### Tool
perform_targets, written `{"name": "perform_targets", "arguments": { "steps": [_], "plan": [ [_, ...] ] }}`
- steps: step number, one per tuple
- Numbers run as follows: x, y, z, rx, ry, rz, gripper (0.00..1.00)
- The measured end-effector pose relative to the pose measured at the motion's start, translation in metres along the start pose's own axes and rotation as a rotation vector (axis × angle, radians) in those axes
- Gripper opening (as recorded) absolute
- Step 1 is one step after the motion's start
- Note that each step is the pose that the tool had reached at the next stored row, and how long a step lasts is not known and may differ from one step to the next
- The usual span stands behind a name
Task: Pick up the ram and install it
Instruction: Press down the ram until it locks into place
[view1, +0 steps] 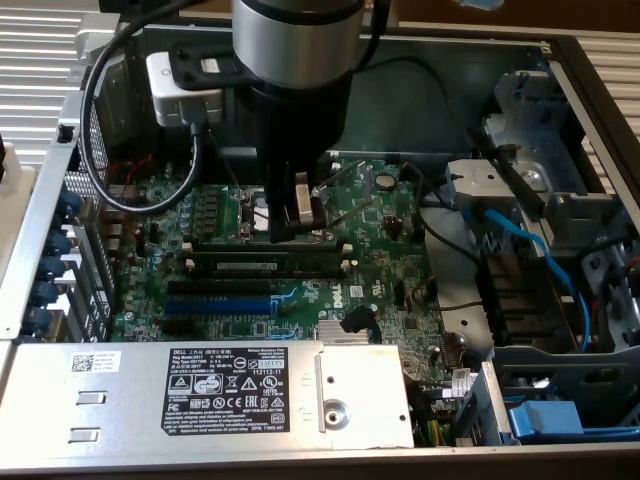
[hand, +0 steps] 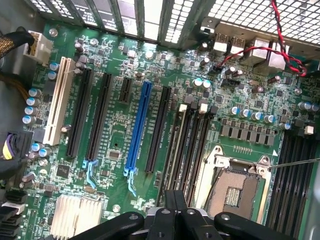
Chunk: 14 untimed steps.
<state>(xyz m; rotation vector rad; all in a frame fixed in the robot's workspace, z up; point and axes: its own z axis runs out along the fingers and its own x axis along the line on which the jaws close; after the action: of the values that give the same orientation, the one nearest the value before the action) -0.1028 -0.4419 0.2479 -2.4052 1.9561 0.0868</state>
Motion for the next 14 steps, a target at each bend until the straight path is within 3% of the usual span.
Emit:
{"name": "perform_targets", "arguments": {
  "steps": [14],
  "plan": [
    [0.0012, -0.0054, -0.0001, -0.0144, -0.0008, -0.132, 0.11]
  ]
}}
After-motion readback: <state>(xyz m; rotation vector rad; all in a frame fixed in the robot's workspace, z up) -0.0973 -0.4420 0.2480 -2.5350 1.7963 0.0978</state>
